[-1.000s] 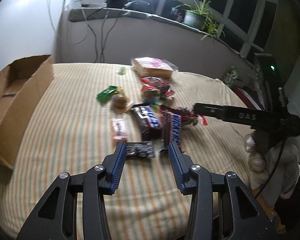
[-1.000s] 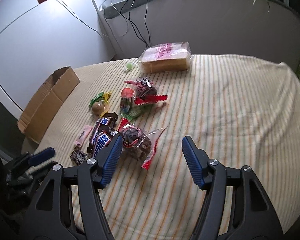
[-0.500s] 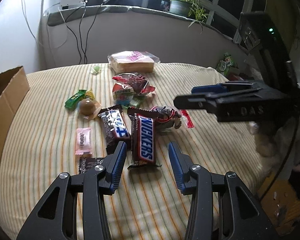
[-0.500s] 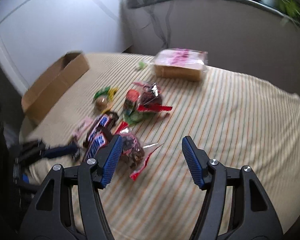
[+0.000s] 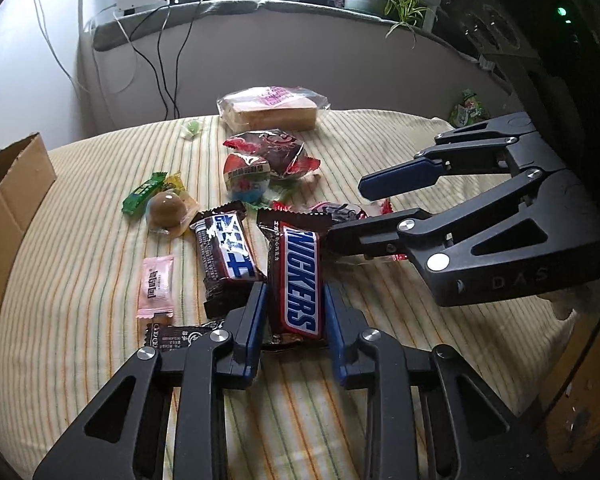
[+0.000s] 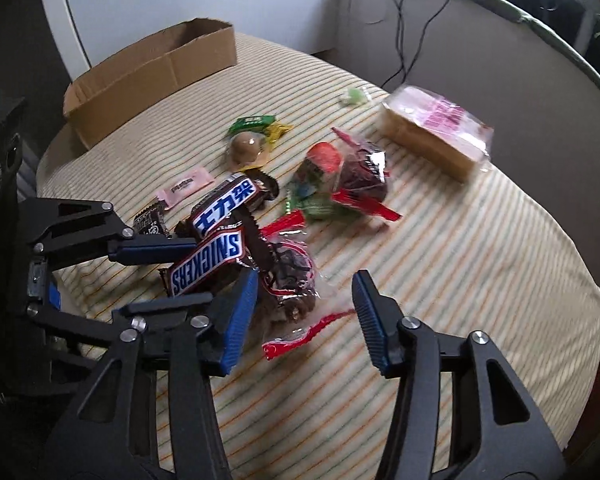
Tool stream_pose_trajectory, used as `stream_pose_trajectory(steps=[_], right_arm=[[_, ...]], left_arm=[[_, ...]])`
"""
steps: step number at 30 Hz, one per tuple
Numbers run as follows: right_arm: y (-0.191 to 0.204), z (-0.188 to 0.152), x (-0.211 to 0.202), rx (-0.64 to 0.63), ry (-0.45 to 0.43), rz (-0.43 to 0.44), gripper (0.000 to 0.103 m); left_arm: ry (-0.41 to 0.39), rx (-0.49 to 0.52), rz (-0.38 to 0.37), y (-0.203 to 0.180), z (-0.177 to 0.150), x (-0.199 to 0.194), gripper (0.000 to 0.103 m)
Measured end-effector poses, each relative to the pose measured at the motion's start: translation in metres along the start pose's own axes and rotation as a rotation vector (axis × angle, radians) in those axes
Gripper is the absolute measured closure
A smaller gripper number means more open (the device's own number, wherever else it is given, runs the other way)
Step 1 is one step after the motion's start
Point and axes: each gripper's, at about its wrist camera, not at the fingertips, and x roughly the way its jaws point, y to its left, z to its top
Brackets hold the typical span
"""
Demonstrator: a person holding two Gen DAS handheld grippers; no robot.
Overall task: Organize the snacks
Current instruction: 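Grasp the Snickers bar with the left tool while the right tool grasps the red-wrapped chocolate packet, then carry both snacks to the cardboard box and open both tools to drop them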
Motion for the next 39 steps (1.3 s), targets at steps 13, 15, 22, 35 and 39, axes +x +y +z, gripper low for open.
stream_pose_trajectory(steps=[13,15,22,35,39], right_arm=[[-0.001,-0.002,0.014,0.038,0.044,0.047,0.068],[-0.004,-0.003,0.012,0.069,0.037,0.045,0.068],[-0.007,-0.005,-0.013,0.123,-0.018,0.011,0.069],[0.022,0.047,-0.043,0.083,-0.149,0.012,0.069],[0.035,0.069,-0.040,0.062,-0.171,0.027,0.069]], left_arm=[[-0.026,-0.033,-0.022,0.007,-0.002,-0.007,0.076],[-0.036,-0.034,-0.025,0.007,-0.002,-0.011,0.076],[-0.080,-0.053,-0.036,0.012,0.002,-0.031,0.076],[-0.194,-0.121,0.061,0.062,0.017,-0.079,0.077],[-0.221,-0.158,0.113,0.089,0.015,-0.095,0.077]])
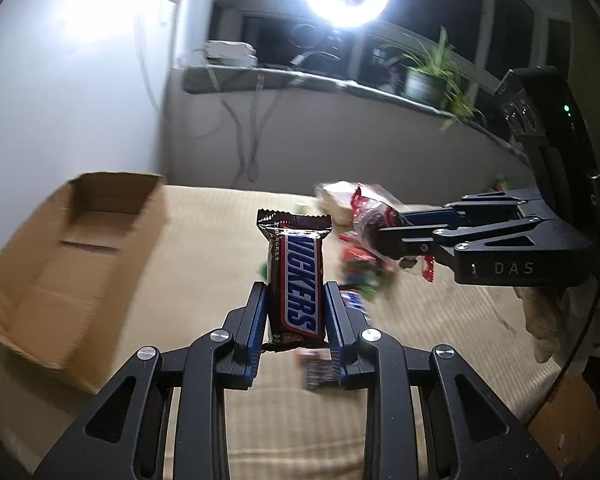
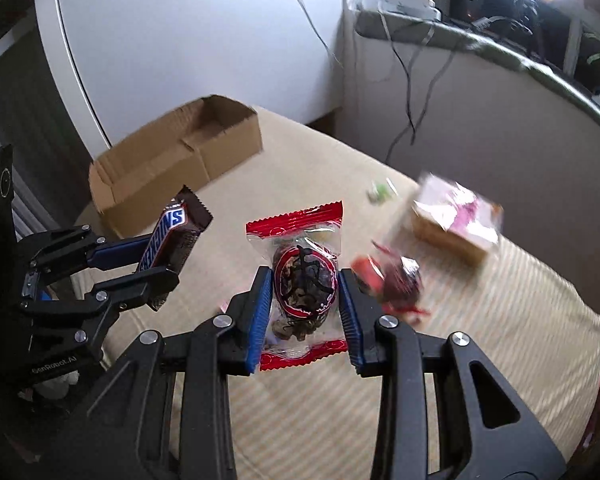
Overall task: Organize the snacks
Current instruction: 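Carry both snacks to the cardboard box and open both tools to drop them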
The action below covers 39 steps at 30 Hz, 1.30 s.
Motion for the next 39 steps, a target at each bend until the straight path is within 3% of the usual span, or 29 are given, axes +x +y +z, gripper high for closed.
stream_pose_trajectory(steps=[12,20,28,39], right_arm=[[0.051,0.067,0.041,-0.079,-0.035,0.036,0.069],[0.086,0.109,0.086,-0.114,-0.024,0.075,0.069],[0.109,0.140,0.127,-0.130,-0.003,0.103,0.069],[0.132,0.156,0.160,-0.144,0.030,0.116,0.068]], left_arm=[[-0.043,-0.115,0.149,0.084,0.003,-0.026,0.077],[-0.038,-0.173,0.210,0.130,-0.003,-0.032,0.077],[-0.027,-0.201,0.234,0.155,-0.010,-0.034,0.077],[-0.019,-0.213,0.232,0.161,-0.009,-0.030,0.076]])
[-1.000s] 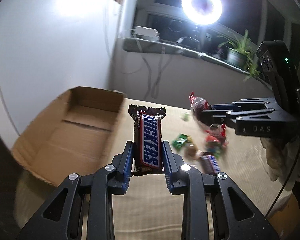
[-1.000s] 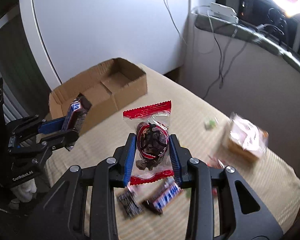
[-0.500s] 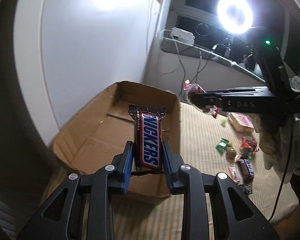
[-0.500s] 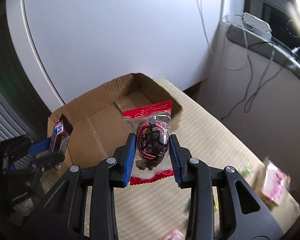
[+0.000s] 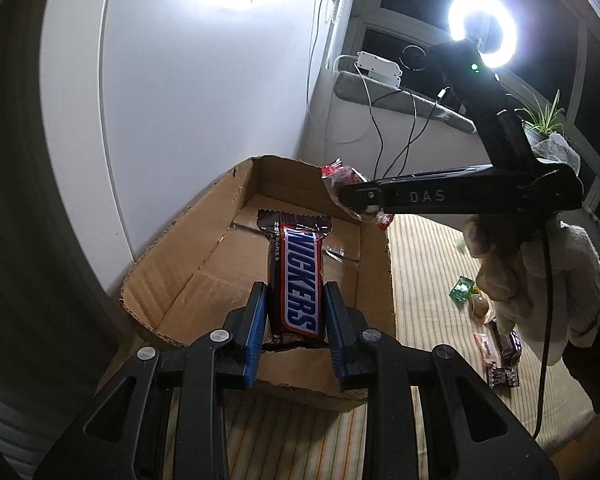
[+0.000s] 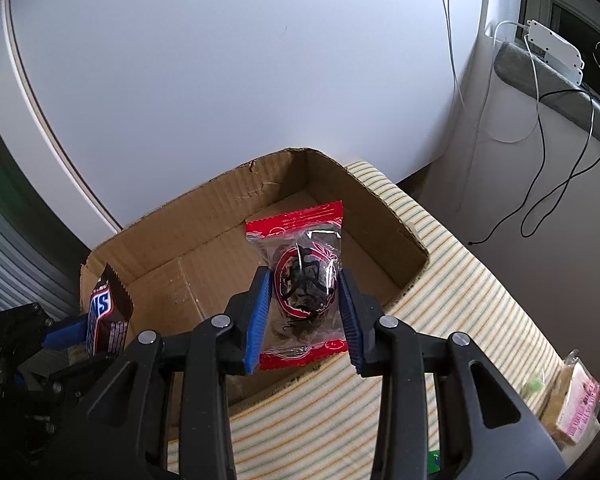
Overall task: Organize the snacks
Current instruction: 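Carry both snacks to the cardboard box and open both tools to drop them, then move both tools back over the remaining snacks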
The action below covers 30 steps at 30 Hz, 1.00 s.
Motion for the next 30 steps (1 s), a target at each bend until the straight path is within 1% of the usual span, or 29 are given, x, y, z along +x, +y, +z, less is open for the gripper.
stream_pose_trajectory(steps=[1,2,4,5,6,13,17,18,23,30], right_arm=[[0.000,0.001,0.001,-0.001,0.003,0.002,0.067],[0.001,0.001,0.001,-0.003,0.003,0.004,0.065],[0.001,0.002,0.000,-0.006,-0.004,-0.005,0.052],[0.001,0.002,-0.002,-0.006,-0.011,-0.008,0.041],[0.001,0.002,-0.003,-0.003,-0.020,-0.009,0.037],[0.003,0.000,-0.025,-0.008,-0.055,-0.035,0.037],[-0.007,-0.012,-0.049,0.015,-0.081,-0.054,0.036],[-0.007,-0.012,-0.049,0.015,-0.081,-0.054,0.037],[-0.021,-0.033,-0.078,0.037,-0.108,-0.090,0.036],[-0.052,-0.079,-0.126,0.121,-0.139,-0.154,0.037]], left_arm=[[-0.003,0.000,0.002,0.000,0.000,0.000,0.076],[-0.005,0.001,0.001,0.001,0.001,0.000,0.071],[-0.010,0.003,0.006,0.000,0.000,-0.001,0.065],[-0.012,0.002,0.009,0.000,0.001,-0.002,0.064],[-0.013,0.002,0.010,0.000,0.001,-0.002,0.064],[-0.035,-0.020,0.003,-0.002,0.001,-0.012,0.064],[-0.035,-0.010,-0.028,-0.008,-0.001,-0.018,0.064],[-0.035,-0.006,-0.039,-0.011,-0.003,-0.021,0.064],[-0.021,0.011,-0.081,-0.026,-0.010,-0.026,0.064],[-0.001,0.038,-0.143,-0.051,-0.022,-0.027,0.064]])
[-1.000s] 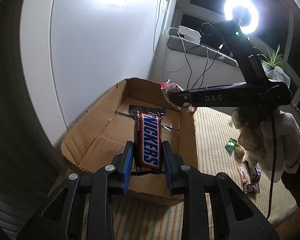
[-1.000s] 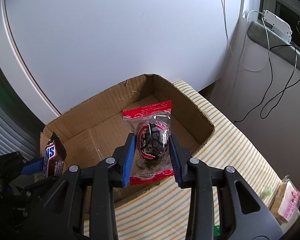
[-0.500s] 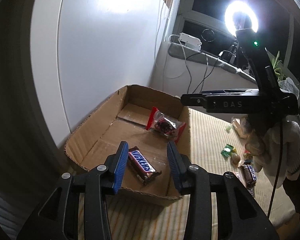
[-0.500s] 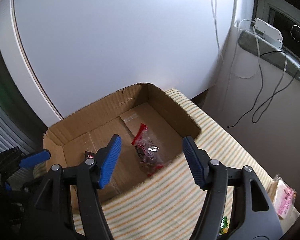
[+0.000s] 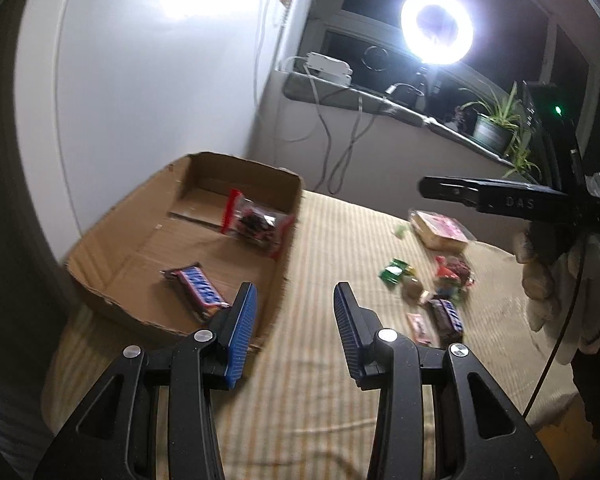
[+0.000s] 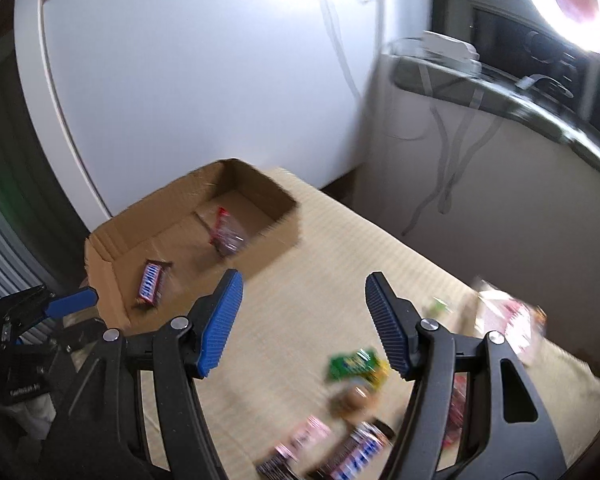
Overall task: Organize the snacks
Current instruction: 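Move both tools back over the remaining snacks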
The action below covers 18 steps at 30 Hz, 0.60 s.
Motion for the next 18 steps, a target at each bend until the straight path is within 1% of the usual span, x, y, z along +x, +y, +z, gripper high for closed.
stream_pose_trajectory(steps=[3,6,10,13,16,17,18], right_arm=[[-0.021,-0.019,-0.017,0.041,-0.003,-0.052,0.037],[-0.039,-0.037,-0.026,0.080,0.014,-0.069,0.037],[-0.051,-0.063,-0.030,0.099,0.051,-0.088,0.037],[-0.055,-0.080,-0.031,0.119,0.080,-0.078,0.037],[-0.056,-0.101,-0.027,0.160,0.126,-0.036,0.037],[-0.055,-0.105,-0.025,0.167,0.135,-0.030,0.038],[-0.055,-0.109,-0.023,0.176,0.147,-0.019,0.041]], left_arm=[[0.015,0.016,-0.029,-0.011,-0.003,0.004,0.064],[0.038,0.035,-0.060,-0.024,-0.008,0.009,0.064],[0.072,0.056,-0.099,-0.041,-0.015,0.017,0.064],[0.110,0.075,-0.136,-0.056,-0.023,0.025,0.064],[0.149,0.093,-0.171,-0.072,-0.033,0.033,0.064],[0.162,0.101,-0.183,-0.078,-0.036,0.035,0.064],[0.172,0.108,-0.192,-0.082,-0.039,0.036,0.064]])
